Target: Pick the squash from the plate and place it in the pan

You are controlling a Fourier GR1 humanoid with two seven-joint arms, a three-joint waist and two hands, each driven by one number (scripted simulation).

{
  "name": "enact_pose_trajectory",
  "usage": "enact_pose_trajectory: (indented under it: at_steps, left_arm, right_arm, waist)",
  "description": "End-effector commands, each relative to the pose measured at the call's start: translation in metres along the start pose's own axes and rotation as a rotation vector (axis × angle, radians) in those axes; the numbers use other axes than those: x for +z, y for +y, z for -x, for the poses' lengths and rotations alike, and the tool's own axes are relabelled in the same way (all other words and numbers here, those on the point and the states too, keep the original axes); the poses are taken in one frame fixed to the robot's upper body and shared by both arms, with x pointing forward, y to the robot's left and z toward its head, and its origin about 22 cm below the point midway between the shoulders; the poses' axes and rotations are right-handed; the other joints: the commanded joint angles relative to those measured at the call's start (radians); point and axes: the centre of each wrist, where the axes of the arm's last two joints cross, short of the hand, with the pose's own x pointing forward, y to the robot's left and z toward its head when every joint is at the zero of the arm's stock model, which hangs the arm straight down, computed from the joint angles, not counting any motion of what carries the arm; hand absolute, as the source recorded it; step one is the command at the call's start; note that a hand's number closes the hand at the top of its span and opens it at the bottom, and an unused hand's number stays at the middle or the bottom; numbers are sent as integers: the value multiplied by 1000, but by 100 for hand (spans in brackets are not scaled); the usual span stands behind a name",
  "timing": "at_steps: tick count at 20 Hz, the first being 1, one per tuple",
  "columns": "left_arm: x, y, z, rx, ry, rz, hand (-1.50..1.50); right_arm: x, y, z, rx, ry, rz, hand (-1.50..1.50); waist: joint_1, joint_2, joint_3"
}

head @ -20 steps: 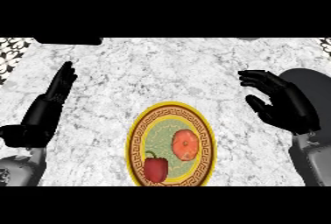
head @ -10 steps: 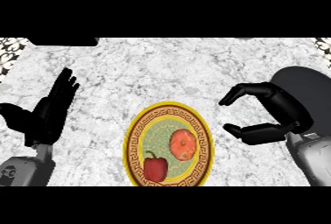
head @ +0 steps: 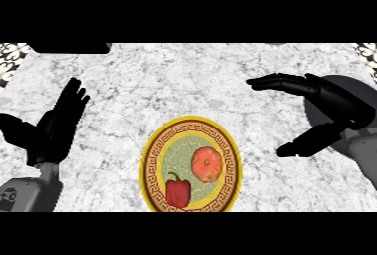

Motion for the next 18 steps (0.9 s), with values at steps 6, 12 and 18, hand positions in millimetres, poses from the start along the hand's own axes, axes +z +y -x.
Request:
enact_pose_trajectory:
  at_steps: [6,12,18]
  left_arm:
    - [-5,9,-4,3,5,-10,0]
    - [3,7,6,-9,-3,18,0]
    - [-4,5,8,0,7,-16,0]
  right_arm:
    - [-65,18,-45,310,65,-277,-150]
    - [-96,53,-54,435,164,-487,-150]
    - [-104,76,-67,515,248,-753,-150]
  waist:
    - [3,-1,-1]
    - [7,-2,-1]
    - [-10,-2,-1]
